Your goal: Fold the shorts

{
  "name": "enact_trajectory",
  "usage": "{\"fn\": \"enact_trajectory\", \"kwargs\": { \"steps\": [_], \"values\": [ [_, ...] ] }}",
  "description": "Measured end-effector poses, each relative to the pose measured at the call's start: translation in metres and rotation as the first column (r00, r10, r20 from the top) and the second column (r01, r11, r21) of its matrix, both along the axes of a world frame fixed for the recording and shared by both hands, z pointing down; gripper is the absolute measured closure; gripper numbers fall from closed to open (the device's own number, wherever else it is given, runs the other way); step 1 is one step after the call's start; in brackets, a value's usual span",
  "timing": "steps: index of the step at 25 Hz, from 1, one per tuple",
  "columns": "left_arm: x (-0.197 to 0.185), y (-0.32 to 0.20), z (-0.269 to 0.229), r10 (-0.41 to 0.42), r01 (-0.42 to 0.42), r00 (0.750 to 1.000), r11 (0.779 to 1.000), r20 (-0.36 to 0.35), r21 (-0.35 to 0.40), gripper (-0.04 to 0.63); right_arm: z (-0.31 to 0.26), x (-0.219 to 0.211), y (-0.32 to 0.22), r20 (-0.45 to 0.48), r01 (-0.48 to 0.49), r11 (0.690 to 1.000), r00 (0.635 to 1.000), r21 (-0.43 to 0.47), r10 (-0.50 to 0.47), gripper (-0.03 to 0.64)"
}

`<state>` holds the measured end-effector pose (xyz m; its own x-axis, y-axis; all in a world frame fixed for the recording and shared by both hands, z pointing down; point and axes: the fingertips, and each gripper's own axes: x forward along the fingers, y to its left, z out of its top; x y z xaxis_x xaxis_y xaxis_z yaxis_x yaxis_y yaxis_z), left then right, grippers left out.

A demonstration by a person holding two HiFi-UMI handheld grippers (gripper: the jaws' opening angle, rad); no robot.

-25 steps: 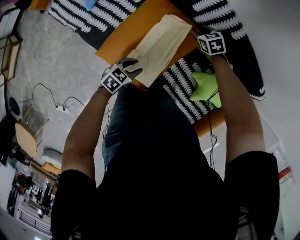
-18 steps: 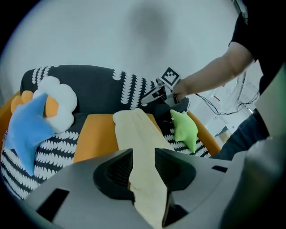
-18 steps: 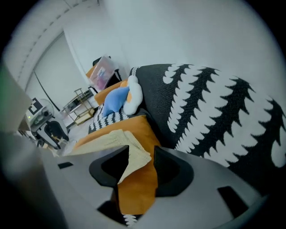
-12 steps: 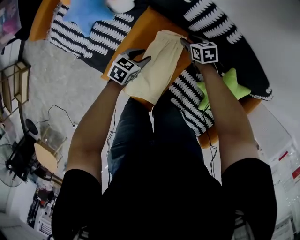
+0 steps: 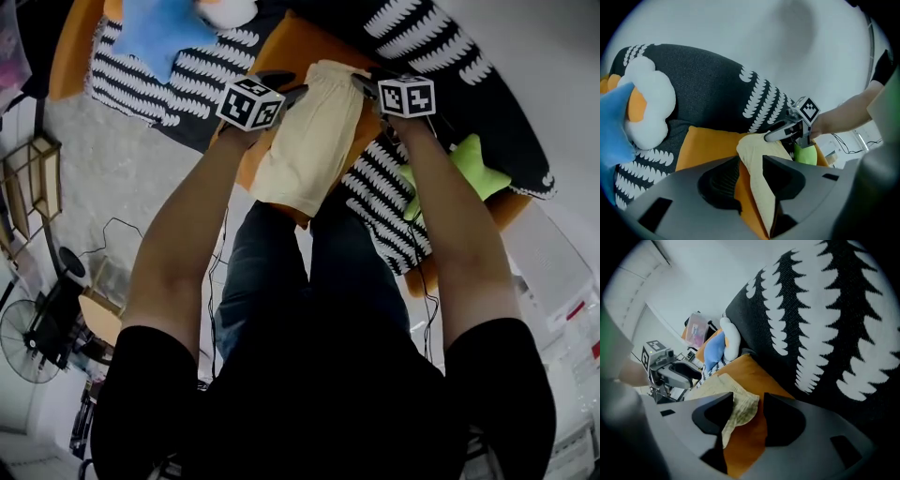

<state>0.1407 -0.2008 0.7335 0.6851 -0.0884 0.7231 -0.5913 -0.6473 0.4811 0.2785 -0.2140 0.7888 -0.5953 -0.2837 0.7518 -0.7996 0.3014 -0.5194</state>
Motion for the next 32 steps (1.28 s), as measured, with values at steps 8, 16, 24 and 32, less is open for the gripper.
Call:
{"fn": "enact_trajectory", "kwargs": {
  "steps": [8,16,24,32],
  "values": [
    [0.026,-0.020,0.035,-0.095,0.089,0.995,0.984,-0.033,-0.153,0.388,0.011,-0.006,0.004,0.036,-0.059,0.996,0.997,-0.073,0.062,0.411],
    [0.032,-0.014,0.053,-0.107,0.104,0.994,0.969,-0.004,-0.223,0.491,0.006,-0.011,0.007,0.120,-0.076,0.989,0.989,-0.123,0.091,0.531],
    [0.032,-0.027,0.032,-0.065,0.063,0.998,0.988,-0.010,-0.144,0.540,-0.019,-0.013,-0.002,0.151,-0.076,0.992,0.984,-0.105,0.091,0.541],
    [0.032,-0.044,-0.016,0.002,-0.003,0.997,1.000,-0.078,-0.009,0.541,-0.076,-0.013,-0.013,0.171,-0.026,0.998,0.985,0.060,0.016,0.543]
  ]
}}
